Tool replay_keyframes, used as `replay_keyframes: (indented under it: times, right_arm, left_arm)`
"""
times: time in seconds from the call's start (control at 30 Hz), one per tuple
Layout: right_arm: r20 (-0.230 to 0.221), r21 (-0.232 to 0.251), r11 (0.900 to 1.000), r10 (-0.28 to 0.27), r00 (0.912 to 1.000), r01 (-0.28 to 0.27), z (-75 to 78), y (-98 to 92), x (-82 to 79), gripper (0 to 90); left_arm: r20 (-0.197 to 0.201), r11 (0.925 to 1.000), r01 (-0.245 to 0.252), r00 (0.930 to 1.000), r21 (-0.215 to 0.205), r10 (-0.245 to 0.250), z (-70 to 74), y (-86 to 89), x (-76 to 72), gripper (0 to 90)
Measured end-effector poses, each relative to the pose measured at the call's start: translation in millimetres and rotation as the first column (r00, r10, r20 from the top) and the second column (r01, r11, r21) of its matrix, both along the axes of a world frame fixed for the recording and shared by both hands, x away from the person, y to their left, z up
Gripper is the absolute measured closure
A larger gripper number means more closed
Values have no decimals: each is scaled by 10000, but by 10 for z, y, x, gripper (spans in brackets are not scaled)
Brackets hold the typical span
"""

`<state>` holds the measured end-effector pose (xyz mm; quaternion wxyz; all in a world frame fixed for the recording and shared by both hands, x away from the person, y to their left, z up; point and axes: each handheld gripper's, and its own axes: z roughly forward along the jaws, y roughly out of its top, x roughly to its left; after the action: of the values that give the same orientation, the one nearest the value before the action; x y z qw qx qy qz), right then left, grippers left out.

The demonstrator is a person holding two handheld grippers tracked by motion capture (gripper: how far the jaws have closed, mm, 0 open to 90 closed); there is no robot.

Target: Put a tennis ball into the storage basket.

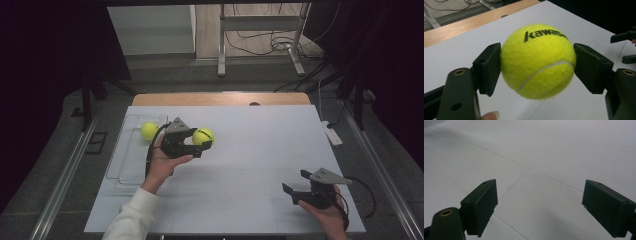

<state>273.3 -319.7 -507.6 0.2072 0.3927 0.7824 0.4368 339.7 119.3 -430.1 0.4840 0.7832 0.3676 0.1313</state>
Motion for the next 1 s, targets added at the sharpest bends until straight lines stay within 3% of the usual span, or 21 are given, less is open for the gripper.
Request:
replay_keyframes:
  times: [0.47,1.0]
  right_arm:
    - [9,-38,10000,19,10000,-19,2,3,-2,132]
    - [46,6,10000,25,10000,-25,4,-12,-3,133]
  left_arm:
    - [46,9987,-505,9987,64,505,6,206,-37,274]
    - [141,9937,-1107,9937,-146,1109,51,469,-110,274]
